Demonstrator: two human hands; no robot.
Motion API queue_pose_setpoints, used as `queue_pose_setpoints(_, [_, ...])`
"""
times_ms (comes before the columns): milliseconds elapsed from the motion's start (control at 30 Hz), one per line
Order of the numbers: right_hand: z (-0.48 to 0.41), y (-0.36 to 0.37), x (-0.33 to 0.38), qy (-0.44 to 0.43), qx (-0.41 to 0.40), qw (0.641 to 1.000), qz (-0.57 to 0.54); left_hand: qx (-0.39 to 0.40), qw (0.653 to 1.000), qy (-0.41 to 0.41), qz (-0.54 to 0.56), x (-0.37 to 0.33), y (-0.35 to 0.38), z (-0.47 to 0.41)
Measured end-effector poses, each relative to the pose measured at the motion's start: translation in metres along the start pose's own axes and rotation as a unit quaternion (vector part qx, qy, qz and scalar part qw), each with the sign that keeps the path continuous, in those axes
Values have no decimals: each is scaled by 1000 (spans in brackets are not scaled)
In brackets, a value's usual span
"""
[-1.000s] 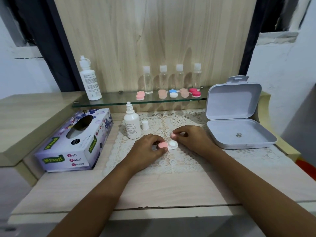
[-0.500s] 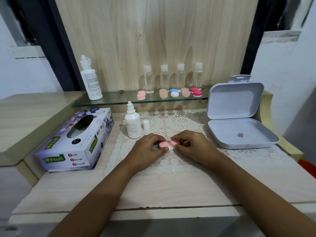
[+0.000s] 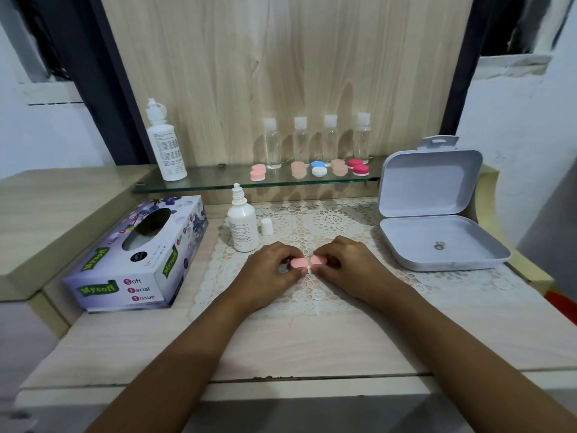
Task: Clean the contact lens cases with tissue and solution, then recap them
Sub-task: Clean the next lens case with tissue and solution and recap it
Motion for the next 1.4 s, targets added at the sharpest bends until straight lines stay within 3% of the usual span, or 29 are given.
queue_pose_setpoints(233, [3,-1,-3,-2,12,999,-43,3,1000,-1,-1,0,1,0])
queue_pose_setpoints(1400, [3,4,0,-15,4,1000,-25,-9,1000,9,-5,-1,0,1])
Point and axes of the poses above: each hand's wrist, its own z-axis away from the middle knuckle, its own y-axis out of the palm, x = y × z, the point moved 5 cm from there along -z, towards the middle knuckle, and after that the axes turned 6 degrees about z, right-handed, at the moved point
